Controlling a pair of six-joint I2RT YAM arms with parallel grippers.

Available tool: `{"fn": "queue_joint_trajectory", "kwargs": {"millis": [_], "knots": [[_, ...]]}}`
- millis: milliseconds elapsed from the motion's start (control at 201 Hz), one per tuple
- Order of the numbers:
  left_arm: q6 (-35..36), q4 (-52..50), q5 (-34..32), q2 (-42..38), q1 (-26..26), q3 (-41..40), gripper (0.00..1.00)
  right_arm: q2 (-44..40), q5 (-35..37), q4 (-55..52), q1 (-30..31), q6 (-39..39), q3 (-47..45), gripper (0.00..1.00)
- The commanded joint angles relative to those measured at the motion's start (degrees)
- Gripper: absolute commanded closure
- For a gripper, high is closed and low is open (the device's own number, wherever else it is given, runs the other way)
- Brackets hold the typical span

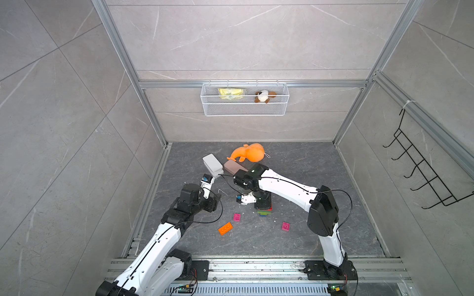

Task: Assemble a carrot with lego
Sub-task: Assemble the lego brick with the lego brick.

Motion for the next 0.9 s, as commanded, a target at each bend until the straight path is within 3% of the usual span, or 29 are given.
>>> {"fn": "queue_joint_trajectory", "kwargs": {"millis": [0,438,557,707,896], "knots": [[-1.1,2.1,1.1,-0.3,0.2,0.0,0.31,2.4,-3.2,4.6,-0.7,1.4,-2.9,0.75],[-1.1,2.1,3.8,0.4,0.2,0.9,0.31,-7.5,-5.5,7.6,-1.4,3.0,-5.7,0.27],[-1.0,2.4,4.8,1.1,0.3,1.5,0.31,-12.8,-7.9,9.4,-2.8,4.4,-9.0,0.23],[-0.3,2.2,9.5,3.6,-0.2,2.1,0.32,-24.8,-16.0,16.9,-6.7,8.8,-16.9,0.23],[8.8,-0.2,7.2,5.6,-5.4,2.3,0.32,-39.4,-25.8,29.3,-14.9,17.7,-30.1,0.22]]}}
